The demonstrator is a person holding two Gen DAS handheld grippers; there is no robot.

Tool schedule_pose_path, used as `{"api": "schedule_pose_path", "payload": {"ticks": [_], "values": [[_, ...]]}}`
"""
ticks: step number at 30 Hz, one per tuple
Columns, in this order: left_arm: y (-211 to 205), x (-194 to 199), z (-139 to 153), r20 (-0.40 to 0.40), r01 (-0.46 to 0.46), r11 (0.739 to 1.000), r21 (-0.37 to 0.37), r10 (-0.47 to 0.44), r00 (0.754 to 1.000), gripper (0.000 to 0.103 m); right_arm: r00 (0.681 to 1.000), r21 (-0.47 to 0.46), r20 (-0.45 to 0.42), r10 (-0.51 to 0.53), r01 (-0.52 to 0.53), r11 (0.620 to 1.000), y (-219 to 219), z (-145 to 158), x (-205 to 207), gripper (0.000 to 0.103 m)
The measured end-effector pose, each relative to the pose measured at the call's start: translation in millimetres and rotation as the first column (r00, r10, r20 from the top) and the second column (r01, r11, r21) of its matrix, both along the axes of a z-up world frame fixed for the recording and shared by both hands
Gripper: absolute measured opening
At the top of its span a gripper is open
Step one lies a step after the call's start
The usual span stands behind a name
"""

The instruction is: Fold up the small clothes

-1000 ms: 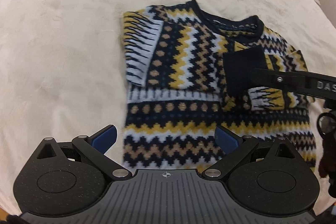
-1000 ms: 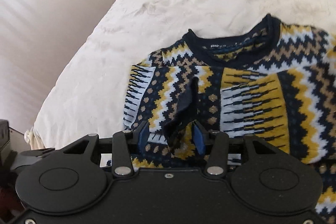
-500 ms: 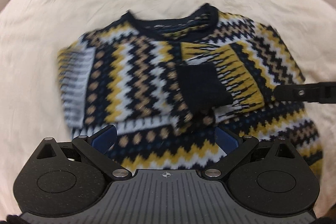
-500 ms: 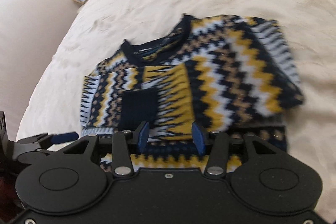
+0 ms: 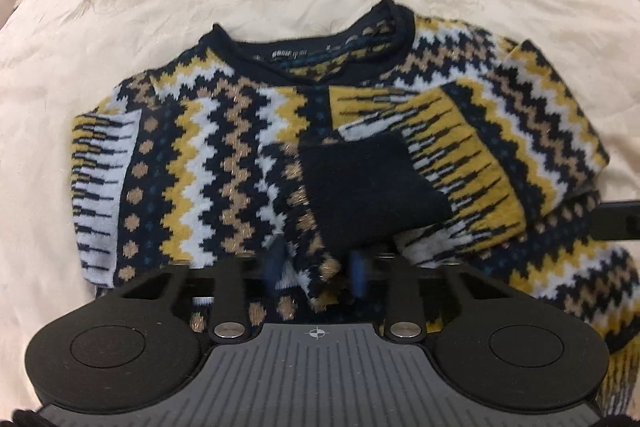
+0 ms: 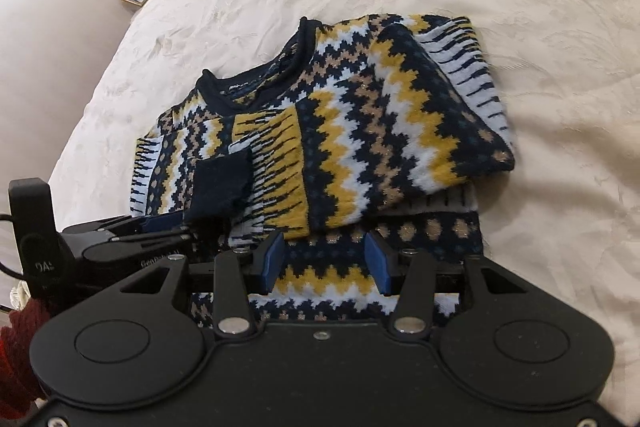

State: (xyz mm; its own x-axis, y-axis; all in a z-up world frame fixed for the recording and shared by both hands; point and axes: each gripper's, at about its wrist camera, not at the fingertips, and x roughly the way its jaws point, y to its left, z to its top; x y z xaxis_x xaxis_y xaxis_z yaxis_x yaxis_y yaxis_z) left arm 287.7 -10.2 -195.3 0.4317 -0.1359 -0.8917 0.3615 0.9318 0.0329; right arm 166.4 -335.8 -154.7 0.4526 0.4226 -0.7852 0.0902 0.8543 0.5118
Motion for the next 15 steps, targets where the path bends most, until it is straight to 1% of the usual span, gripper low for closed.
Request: {"api": "schedule_pose_path", "payload": {"ticks": [1, 3, 6, 8, 10, 12, 15], "values": [[0.4, -1.0, 3.4, 0.014, -0.001, 1.000, -0.011, 0.001, 1.000, 0.010, 1.000, 0.000, -0.002, -0.001, 0.001, 1.000, -1.7, -0.4, -1.1, 0.055], [4.7, -3.5, 16.3, 0.055, -0.012, 0.999, -0.053, 0.015, 0.998, 0.009, 1.000, 0.000, -0.010, -0.005, 0.005, 1.000, -2.0, -2.5, -2.2, 0.055], [17.4, -11.1, 49.4, 0.128, -0.049, 0.991, -0.127, 0.065, 0.990, 0.009, 1.000, -0.005, -0.020, -0.012, 0.012, 1.000, -4.5, -5.6, -5.2, 0.055], [31.9, -17.1, 73.0, 0.168, -0.093, 0.979, -0.181, 0.124, 0.978, 0.008, 1.000, -0.008, -0.025, -0.019, 0.018, 1.000, -6.5, -7.3, -7.5, 0.055], [49.3, -22.5, 88.9, 0.197, -0.143, 0.967, -0.211, 0.185, 0.963, 0.008, 0.999, -0.011, -0.030, -0.027, 0.027, 1.000, -7.9, -8.8, -9.7, 0.055], [65.8, -22.6, 92.0, 0.200, -0.190, 0.959, -0.213, 0.233, 0.952, 0.008, 0.999, -0.008, -0.035, -0.030, 0.030, 1.000, -8.8, -10.7, -10.9, 0.055], [87.2, -15.6, 76.6, 0.152, -0.267, 0.946, -0.182, 0.296, 0.943, 0.008, 0.998, -0.012, -0.048, -0.030, 0.029, 0.999, -8.4, -14.7, -10.6, 0.055]]}}
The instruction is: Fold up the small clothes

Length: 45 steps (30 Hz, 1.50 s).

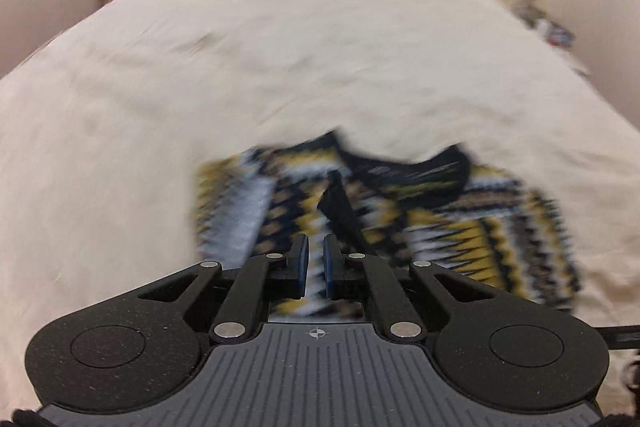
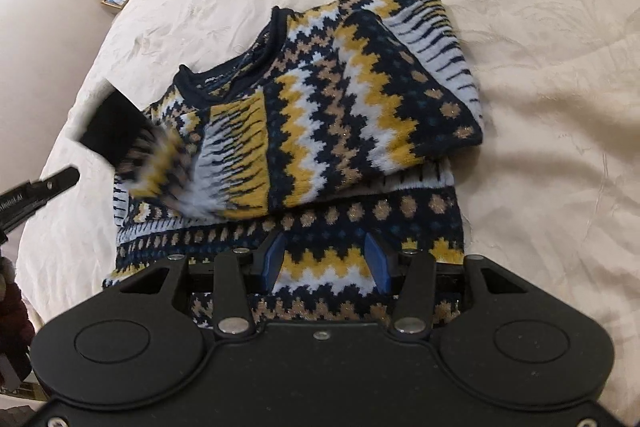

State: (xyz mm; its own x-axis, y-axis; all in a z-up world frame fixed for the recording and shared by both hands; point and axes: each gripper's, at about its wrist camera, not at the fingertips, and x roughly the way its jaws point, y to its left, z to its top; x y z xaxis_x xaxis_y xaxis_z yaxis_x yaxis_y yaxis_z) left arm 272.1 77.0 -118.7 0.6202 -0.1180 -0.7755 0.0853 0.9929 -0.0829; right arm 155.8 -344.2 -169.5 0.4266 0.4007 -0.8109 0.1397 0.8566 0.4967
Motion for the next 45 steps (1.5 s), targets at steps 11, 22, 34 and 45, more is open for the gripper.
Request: {"api": "schedule_pose_path", "payload": {"ticks": [11, 22, 34, 45], "values": [[15.8, 24.4, -40.8, -0.186, -0.032, 0.957, -0.288, -0.023, 0.982, 0.046, 0.999, -0.027, -0.009, 0.034, -0.034, 0.999, 7.5, 0.7, 5.3, 0.055], [-18.7, 59.5, -73.5, -0.269, -0.041, 0.961, -0.272, -0.035, 0.962, 0.052, 0.999, -0.028, -0.025, 0.047, -0.048, 0.998, 8.0, -2.8, 12.2, 0.055], [-26.1, 34.6, -9.5, -0.088, -0.004, 0.959, -0.285, -0.022, 0.996, 0.008, 0.998, -0.023, -0.022, 0.057, -0.058, 0.998, 2.7, -6.9, 23.1, 0.055], [11.0, 16.9, -11.6, -0.132, -0.090, 0.964, -0.248, 0.059, 0.989, 0.008, 0.997, -0.025, -0.039, 0.067, -0.068, 0.997, 0.5, -12.9, 19.1, 0.055]]}}
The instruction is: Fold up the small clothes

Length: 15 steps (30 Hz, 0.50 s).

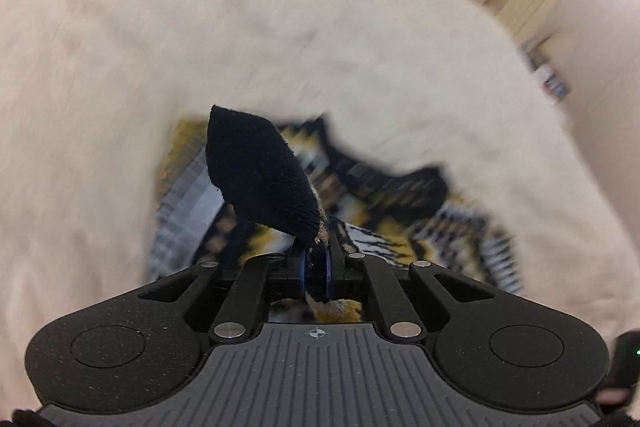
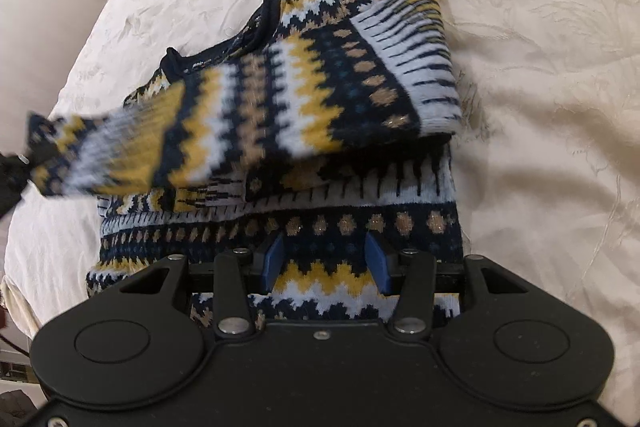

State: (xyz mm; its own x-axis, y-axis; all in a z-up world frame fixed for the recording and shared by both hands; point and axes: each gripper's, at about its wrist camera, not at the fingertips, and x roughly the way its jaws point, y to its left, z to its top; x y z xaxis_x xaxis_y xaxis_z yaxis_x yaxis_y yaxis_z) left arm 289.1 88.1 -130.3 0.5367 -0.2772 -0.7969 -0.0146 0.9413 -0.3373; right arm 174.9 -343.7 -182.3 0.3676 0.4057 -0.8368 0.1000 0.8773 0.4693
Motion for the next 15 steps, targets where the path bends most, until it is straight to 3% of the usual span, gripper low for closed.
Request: {"api": "schedule_pose_path", "payload": {"ticks": [3, 7, 10, 15], "values": [[3.3, 3.9, -30.3, -0.079, 0.001, 0.999, 0.054, 0.003, 0.997, 0.010, 1.000, -0.014, 0.012, 0.015, -0.015, 1.000, 1.0, 3.8, 1.9, 0.055], [8.1, 3.3, -56.9, -0.177, -0.008, 0.998, 0.061, 0.019, 0.984, 0.014, 0.999, -0.038, 0.027, 0.036, -0.035, 0.999, 2.8, 7.8, 6.4, 0.055], [10.5, -0.7, -52.0, -0.164, -0.030, 0.996, 0.080, 0.042, 0.986, 0.020, 0.998, -0.056, 0.044, 0.050, -0.048, 0.997, 4.6, 10.7, 11.1, 0.055], [22.3, -10.7, -29.8, -0.063, -0.099, 0.992, 0.080, 0.104, 0.993, 0.025, 0.994, -0.073, 0.070, 0.079, -0.074, 0.995, 11.2, 14.0, 20.9, 0.055]]}}
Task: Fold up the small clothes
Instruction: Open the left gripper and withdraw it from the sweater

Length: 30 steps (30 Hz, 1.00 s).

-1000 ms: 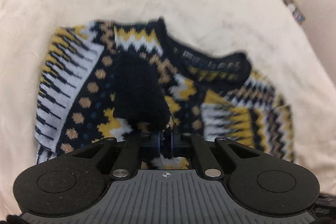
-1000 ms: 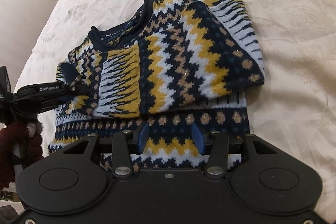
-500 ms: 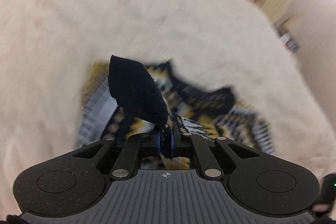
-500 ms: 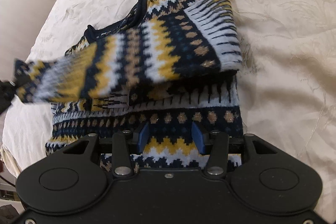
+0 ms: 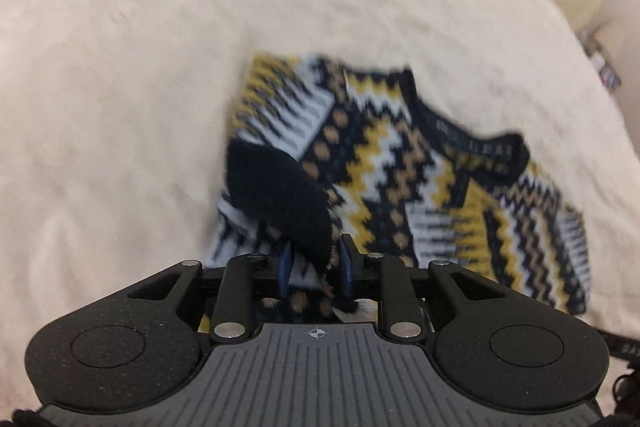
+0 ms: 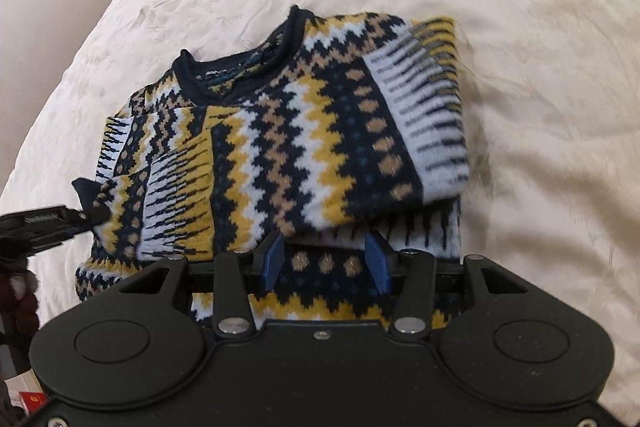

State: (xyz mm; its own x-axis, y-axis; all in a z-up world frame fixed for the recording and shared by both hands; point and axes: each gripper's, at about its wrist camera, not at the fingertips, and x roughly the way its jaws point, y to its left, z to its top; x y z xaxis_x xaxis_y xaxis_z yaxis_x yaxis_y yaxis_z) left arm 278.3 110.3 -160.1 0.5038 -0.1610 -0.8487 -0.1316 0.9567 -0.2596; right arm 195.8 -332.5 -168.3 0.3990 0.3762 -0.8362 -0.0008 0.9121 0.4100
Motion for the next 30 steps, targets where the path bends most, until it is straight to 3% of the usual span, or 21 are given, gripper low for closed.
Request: {"api": "schedule_pose_path", "payload": {"ticks": [7, 11, 16, 23, 27, 30], "values": [[18.3, 4.9, 24.3, 0.098, -0.082, 0.992, 0.093, 0.073, 0.992, 0.027, 0.999, -0.004, 0.036, 0.035, -0.034, 0.999, 10.6, 2.9, 16.5, 0.055], [24.2, 16.9, 18.2, 0.068, -0.064, 0.988, 0.138, 0.055, 0.996, 0.027, 0.997, -0.033, 0.033, 0.068, -0.067, 0.997, 13.7, -6.7, 29.4, 0.056], [23.8, 21.2, 12.5, 0.052, 0.007, 0.979, 0.202, -0.018, 0.998, 0.028, 0.998, -0.148, 0.005, 0.059, -0.057, 0.987, 4.8, -24.8, 43.8, 0.052], [29.6, 31.0, -8.6, -0.040, 0.045, 0.974, 0.222, -0.037, 0.999, 0.031, 0.999, -0.162, -0.001, 0.044, -0.043, 0.986, 3.4, -25.9, 44.4, 0.053], [26.0, 31.5, -5.5, -0.083, 0.192, 0.970, 0.148, -0.181, 0.980, 0.031, 0.999, -0.146, -0.009, 0.038, -0.039, 0.989, -0.5, -25.5, 44.4, 0.054], [21.9, 22.9, 12.5, -0.038, 0.335, 0.942, 0.001, -0.335, 0.941, 0.031, 0.999, -0.140, -0.013, 0.039, -0.040, 0.989, -0.6, -26.7, 45.7, 0.054]]}}
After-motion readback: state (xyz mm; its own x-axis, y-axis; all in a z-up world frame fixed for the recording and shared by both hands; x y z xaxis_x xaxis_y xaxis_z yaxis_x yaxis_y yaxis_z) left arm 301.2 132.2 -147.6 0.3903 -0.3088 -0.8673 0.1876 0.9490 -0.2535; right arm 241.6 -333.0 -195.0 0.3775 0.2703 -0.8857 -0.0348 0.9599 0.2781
